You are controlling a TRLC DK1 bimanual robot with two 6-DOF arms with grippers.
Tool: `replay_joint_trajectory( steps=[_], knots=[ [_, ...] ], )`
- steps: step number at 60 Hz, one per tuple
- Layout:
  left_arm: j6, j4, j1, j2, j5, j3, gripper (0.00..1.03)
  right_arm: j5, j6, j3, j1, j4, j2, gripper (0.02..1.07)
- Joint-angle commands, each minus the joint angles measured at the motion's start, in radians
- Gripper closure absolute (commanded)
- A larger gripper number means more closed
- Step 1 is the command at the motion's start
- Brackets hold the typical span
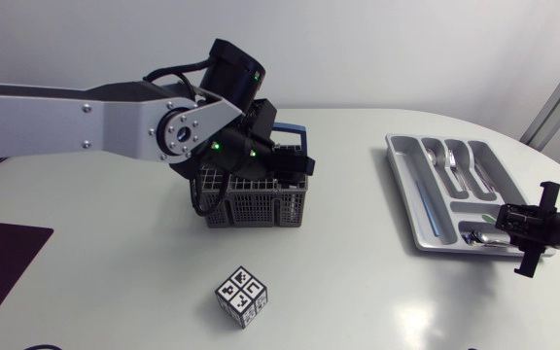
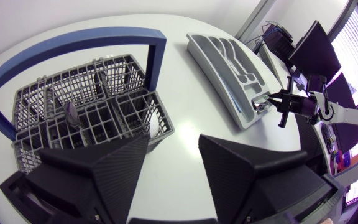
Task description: Transfer all utensils from the basket to the drawer tray.
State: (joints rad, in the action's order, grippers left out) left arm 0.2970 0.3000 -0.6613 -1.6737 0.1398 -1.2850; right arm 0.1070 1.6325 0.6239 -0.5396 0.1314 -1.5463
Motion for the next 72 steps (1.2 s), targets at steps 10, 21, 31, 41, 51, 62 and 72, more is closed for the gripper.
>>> replay_joint_trajectory(
  steps=[10, 21, 31, 41, 51, 62, 72],
  knots=[
    [0.028, -0.006, 0.002, -0.063, -0.04, -0.053, 0.45, 0.0, -0.014, -0.032, -0.013, -0.004, 0.022, 0.11],
    [0.004, -0.021, 0.002, -0.098, -0.085, -0.07, 0.47, 0.034, -0.094, -0.047, 0.015, -0.084, 0.121, 0.08],
    [-0.004, -0.05, 0.002, -0.119, -0.097, -0.073, 0.57, 0.048, -0.148, -0.075, 0.07, -0.13, 0.216, 0.08],
    [-0.006, -0.075, 0.006, -0.149, -0.105, -0.085, 0.66, 0.048, -0.207, -0.101, 0.15, -0.188, 0.313, 0.08],
    [-0.006, -0.088, 0.002, -0.161, -0.105, -0.089, 0.79, 0.033, -0.27, -0.116, 0.24, -0.236, 0.388, 0.08],
    [-0.004, -0.084, 0.002, -0.166, -0.101, -0.093, 0.86, 0.002, -0.329, -0.118, 0.333, -0.263, 0.428, 0.08],
    [0.005, -0.071, 0.017, -0.152, -0.091, -0.096, 0.96, -0.041, -0.379, -0.121, 0.423, -0.277, 0.446, 0.08]
  ],
)
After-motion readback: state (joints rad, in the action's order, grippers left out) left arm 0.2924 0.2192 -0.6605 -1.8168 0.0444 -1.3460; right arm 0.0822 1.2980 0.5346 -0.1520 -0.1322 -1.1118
